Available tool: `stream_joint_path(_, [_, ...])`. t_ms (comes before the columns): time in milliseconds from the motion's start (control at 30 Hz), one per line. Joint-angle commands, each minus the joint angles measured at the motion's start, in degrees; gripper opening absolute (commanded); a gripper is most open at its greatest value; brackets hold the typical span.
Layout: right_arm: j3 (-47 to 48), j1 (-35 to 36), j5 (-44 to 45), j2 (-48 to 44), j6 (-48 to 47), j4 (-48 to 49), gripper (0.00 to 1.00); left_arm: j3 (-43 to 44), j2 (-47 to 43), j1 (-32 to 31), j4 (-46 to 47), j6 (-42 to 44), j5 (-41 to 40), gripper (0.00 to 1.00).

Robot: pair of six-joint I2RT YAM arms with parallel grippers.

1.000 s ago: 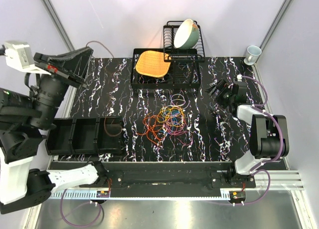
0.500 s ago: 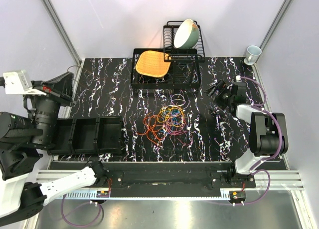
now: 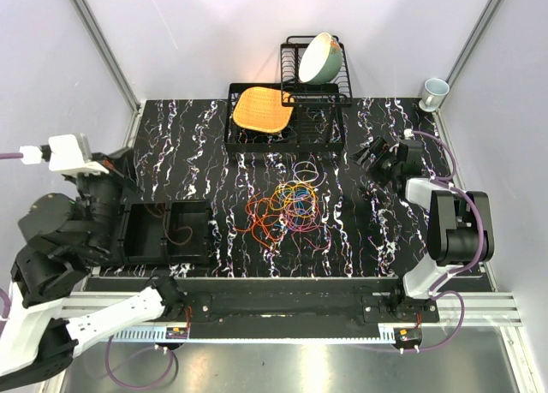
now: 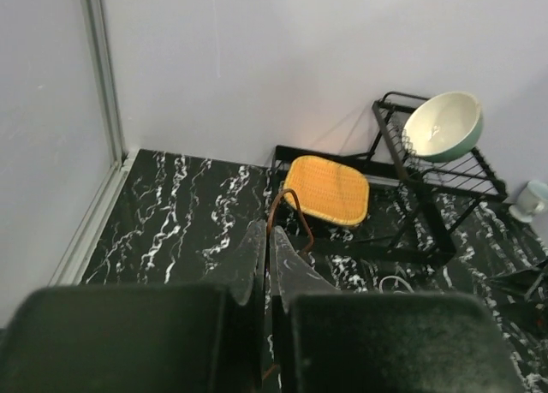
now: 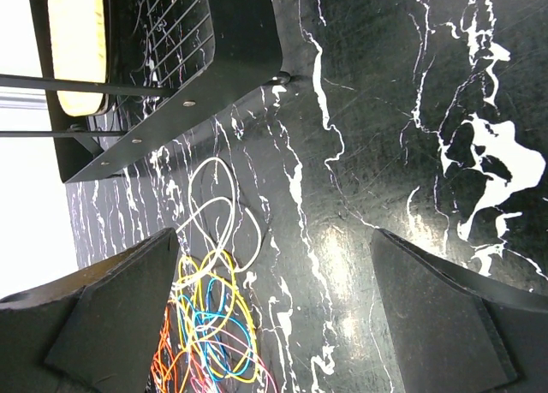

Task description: Untangle the cables

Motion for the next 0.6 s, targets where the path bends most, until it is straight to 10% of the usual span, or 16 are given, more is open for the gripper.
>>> stream_joint_path(0, [2.3, -0.2, -1.6, 0.5, 0.3, 1.8, 1.00, -5.0, -3.7, -0.2, -2.6, -5.6, -2.9, 0.00])
stream_joint_path(567, [3.0, -0.2, -2.8, 2.1, 0.7, 1.9, 1.00, -16.8, -4.4, -0.2, -14.9, -25.8, -4.1, 0.00])
